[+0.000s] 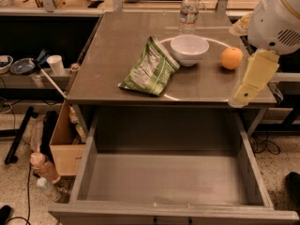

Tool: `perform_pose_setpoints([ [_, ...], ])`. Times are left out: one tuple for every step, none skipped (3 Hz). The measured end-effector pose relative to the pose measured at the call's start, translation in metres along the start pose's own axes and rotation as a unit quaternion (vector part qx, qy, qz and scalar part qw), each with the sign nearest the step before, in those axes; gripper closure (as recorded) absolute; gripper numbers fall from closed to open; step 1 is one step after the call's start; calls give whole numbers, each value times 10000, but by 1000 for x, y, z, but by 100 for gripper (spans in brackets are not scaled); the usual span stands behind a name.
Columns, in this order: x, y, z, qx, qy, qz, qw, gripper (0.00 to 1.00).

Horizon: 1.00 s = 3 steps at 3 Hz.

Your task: Place green jalapeno chip bag into top drawer

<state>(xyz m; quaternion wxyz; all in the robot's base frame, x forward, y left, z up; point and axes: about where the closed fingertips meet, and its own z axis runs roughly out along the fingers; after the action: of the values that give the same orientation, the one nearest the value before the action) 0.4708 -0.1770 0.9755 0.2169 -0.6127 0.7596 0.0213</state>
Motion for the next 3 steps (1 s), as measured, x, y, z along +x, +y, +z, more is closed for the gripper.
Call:
perform_pose_setpoints([
  [-22, -7, 20, -92, -110, -113, 9998, 0],
  [-60, -10, 50, -349, -128, -346, 9987, 0],
  [-60, -10, 50, -349, -128, -346, 9987, 0],
])
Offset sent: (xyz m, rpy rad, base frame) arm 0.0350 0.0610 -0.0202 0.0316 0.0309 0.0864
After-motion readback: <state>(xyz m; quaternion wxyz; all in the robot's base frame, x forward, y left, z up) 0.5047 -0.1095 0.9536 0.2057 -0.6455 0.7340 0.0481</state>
